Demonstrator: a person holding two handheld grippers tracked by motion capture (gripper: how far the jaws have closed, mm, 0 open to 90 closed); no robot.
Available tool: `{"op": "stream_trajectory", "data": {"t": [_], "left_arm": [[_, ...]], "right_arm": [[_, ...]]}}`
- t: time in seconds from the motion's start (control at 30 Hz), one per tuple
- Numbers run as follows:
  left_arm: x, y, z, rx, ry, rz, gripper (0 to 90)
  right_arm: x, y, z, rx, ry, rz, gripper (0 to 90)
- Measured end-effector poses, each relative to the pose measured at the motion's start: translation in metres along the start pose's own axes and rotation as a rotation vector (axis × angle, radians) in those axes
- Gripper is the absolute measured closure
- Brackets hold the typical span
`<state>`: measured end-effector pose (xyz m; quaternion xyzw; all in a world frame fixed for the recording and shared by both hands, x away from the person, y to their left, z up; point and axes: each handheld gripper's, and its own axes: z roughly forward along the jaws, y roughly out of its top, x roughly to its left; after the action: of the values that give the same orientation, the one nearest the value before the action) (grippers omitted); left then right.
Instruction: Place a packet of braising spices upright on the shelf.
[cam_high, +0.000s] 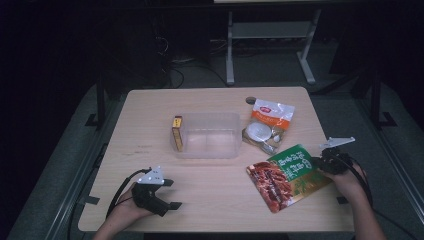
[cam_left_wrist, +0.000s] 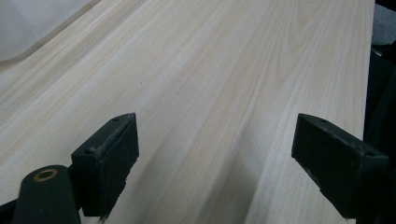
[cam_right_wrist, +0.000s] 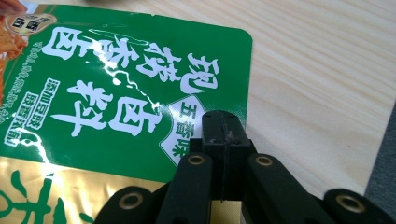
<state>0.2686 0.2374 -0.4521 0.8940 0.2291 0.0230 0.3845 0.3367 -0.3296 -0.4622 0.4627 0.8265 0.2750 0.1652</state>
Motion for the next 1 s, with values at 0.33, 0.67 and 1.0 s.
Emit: {"op": "stream_trajectory", "data": {"t": [0.33,0.67,1.0], "left_arm": [[0.000,0.000,-0.001,-0.004,0.002,-0.002,14.4],[0.000,0.000,-0.001,-0.012,0.006,-0.002,14.4],[0.000,0.000,-0.002,-0.014,0.010,-0.003,14.4]], "right_arm": [[0.015,0.003,0.000,0.015,0.069,-0.050,90.0],[0.044,0.009,0.001,0.033,0.146,-0.148,90.0],[0.096,0.023,0.008,0.063,0.291,-0.297,90.0]]}}
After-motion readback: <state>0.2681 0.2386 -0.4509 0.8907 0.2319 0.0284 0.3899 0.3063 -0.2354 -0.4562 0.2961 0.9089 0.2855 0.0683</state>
